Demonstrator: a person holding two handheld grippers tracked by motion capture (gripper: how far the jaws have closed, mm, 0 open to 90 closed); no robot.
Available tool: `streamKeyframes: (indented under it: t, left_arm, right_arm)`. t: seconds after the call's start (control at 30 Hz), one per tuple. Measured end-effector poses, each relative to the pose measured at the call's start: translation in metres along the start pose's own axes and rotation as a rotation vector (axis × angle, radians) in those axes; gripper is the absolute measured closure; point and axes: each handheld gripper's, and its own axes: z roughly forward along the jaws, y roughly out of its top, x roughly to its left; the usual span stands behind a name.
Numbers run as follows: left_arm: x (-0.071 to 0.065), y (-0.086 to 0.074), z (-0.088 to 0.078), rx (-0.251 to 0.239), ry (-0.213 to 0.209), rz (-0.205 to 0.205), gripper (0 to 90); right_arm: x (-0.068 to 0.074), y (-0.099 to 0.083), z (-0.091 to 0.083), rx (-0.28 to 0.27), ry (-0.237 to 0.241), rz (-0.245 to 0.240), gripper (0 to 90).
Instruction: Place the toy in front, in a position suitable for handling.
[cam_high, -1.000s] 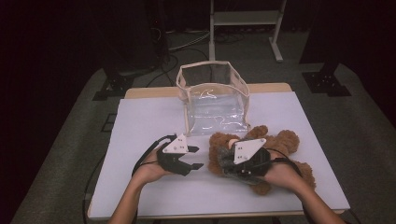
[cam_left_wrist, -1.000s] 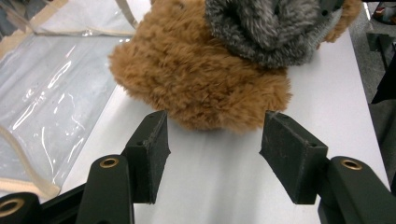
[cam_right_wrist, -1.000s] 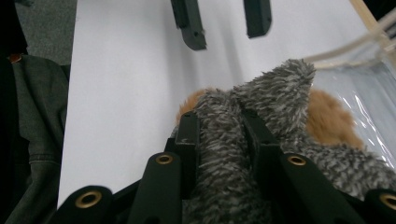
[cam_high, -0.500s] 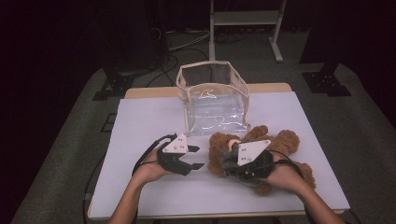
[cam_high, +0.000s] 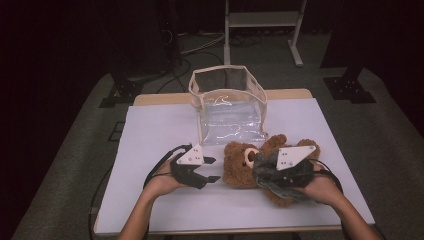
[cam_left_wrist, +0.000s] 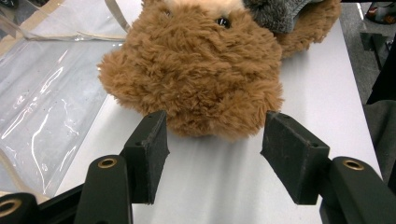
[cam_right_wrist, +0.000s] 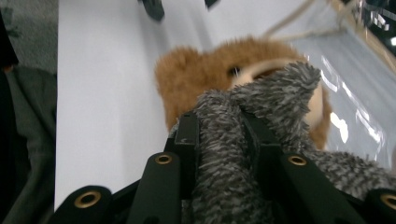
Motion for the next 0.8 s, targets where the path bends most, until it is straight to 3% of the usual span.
streamKeyframes:
  t: [0.1, 0.23, 0.33, 0.57, 0.8]
  left_arm:
    - [0.0, 0.001, 0.001, -0.009, -0.009, -0.002, 39.3]
    - [0.0, 0.001, 0.004, -0.011, -0.019, 0.0, 39.3]
    - [-0.001, 0.001, 0.004, -0.011, -0.022, -0.002, 39.2]
    - [0.001, -0.001, 0.003, -0.018, -0.022, -0.009, 39.1]
    - [0.001, 0.001, 0.005, -0.02, -0.026, -0.007, 38.5]
  right_arm:
    - [-0.002, -0.001, -0.007, -0.018, -0.011, 0.017, 69.6]
    - [-0.008, 0.011, -0.009, -0.093, -0.009, 0.032, 69.5]
    - [-0.011, 0.016, -0.003, -0.09, -0.006, 0.023, 69.5]
    - [-0.01, 0.0, 0.0, -0.059, 0.007, 0.051, 69.7]
    - [-0.013, 0.036, 0.005, -0.062, -0.005, -0.016, 69.7]
